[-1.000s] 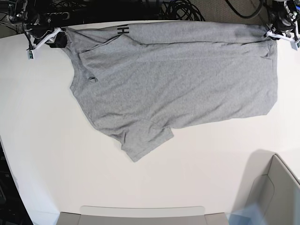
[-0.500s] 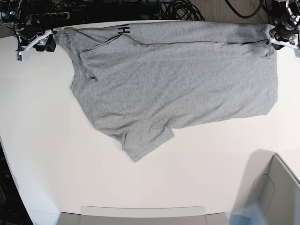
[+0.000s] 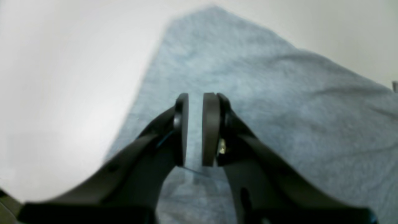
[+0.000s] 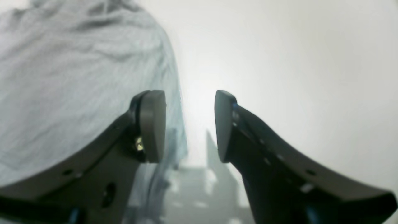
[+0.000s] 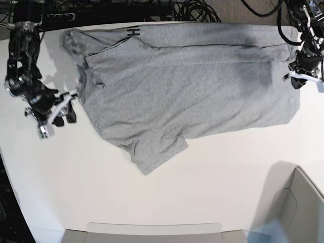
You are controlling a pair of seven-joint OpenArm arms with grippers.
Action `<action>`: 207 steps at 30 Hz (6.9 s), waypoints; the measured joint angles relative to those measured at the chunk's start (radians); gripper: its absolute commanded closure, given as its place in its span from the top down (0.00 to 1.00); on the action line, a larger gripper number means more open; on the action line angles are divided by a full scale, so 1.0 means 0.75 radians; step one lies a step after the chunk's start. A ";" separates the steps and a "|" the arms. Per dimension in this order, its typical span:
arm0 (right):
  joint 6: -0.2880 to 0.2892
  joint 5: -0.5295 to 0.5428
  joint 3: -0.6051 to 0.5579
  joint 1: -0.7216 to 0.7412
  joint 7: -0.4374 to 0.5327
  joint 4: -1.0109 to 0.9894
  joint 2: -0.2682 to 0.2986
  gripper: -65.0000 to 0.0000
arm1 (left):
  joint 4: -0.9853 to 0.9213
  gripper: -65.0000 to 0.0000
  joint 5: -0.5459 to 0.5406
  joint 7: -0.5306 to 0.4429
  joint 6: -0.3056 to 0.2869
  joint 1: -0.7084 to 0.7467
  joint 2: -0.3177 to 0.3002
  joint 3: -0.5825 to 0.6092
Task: Fold the T-shirt properly
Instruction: 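Reach both grippers to the hem corners and grasp them, then lift the hem and fold it up toward the folded shoulder edge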
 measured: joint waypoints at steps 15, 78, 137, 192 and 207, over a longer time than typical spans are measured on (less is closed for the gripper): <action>0.003 -0.270 -0.397 0.464 0.230 -0.810 -0.276 0.40 | -0.005 0.14 0.002 0.000 0.008 -0.032 -0.009 0.097; 0.000 -0.222 -0.632 0.756 0.437 -1.278 -0.491 0.40 | -0.600 0.24 0.021 -0.039 0.005 -0.588 -0.174 0.261; 0.003 -0.272 -0.655 0.790 0.302 -1.183 -0.445 0.00 | -1.289 0.00 0.161 -0.391 -0.327 -0.978 -0.269 0.506; -0.003 -0.258 -0.221 -0.017 -0.095 0.195 -0.384 0.00 | -0.739 0.00 0.155 -0.273 -0.335 -0.556 -0.253 0.350; -0.004 -0.258 -0.213 -0.131 -0.094 0.341 -0.379 0.00 | -0.659 0.00 0.152 -0.208 -0.342 -0.521 -0.253 0.349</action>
